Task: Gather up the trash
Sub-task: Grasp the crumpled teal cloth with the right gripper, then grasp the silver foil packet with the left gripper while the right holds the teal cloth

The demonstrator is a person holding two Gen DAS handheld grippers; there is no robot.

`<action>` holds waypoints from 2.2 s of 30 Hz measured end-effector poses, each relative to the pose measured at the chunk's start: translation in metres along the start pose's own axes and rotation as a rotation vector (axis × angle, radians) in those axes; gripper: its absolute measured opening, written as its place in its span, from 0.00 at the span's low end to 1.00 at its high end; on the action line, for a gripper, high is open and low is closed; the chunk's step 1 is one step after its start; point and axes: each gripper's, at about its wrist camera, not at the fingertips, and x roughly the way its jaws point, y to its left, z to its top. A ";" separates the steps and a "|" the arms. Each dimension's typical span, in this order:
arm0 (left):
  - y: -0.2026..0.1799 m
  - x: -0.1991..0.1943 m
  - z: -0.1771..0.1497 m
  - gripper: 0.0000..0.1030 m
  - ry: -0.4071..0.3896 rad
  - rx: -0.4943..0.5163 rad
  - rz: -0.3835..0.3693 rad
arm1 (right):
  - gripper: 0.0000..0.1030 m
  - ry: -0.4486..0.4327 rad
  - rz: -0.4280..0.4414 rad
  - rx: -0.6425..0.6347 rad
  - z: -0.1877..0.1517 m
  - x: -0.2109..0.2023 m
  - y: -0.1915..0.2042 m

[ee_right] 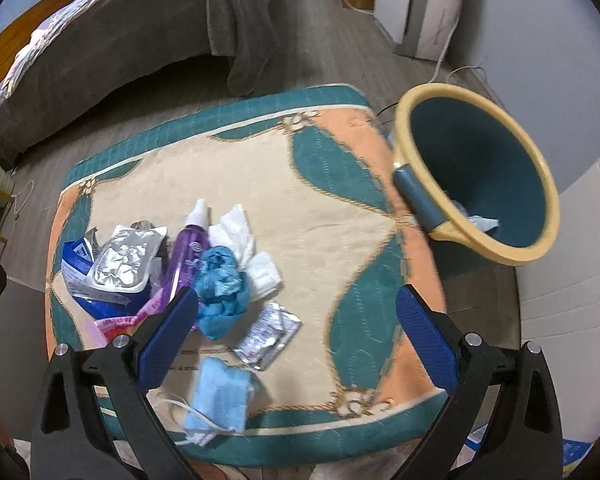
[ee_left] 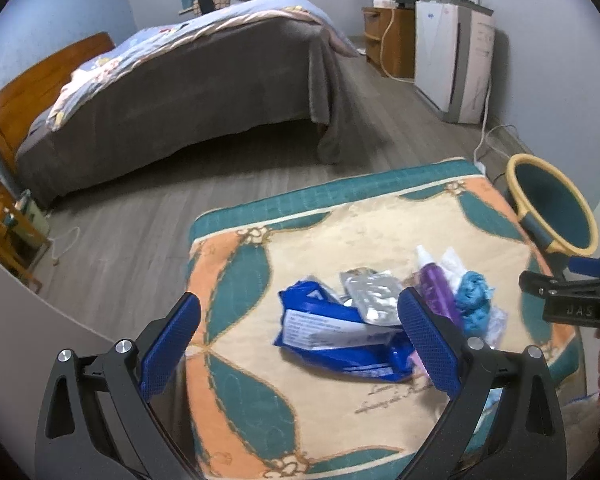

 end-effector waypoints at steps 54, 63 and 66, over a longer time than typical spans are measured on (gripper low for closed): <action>-0.076 0.117 0.001 0.92 0.260 0.113 -0.148 | 0.28 0.070 0.141 -0.058 0.052 0.004 -0.031; -0.090 0.137 -0.011 0.73 0.328 0.147 -0.141 | 0.28 0.078 0.163 -0.068 0.056 0.009 -0.030; -0.089 0.137 -0.010 0.68 0.315 0.140 -0.141 | 0.28 0.076 0.170 -0.070 0.057 0.008 -0.031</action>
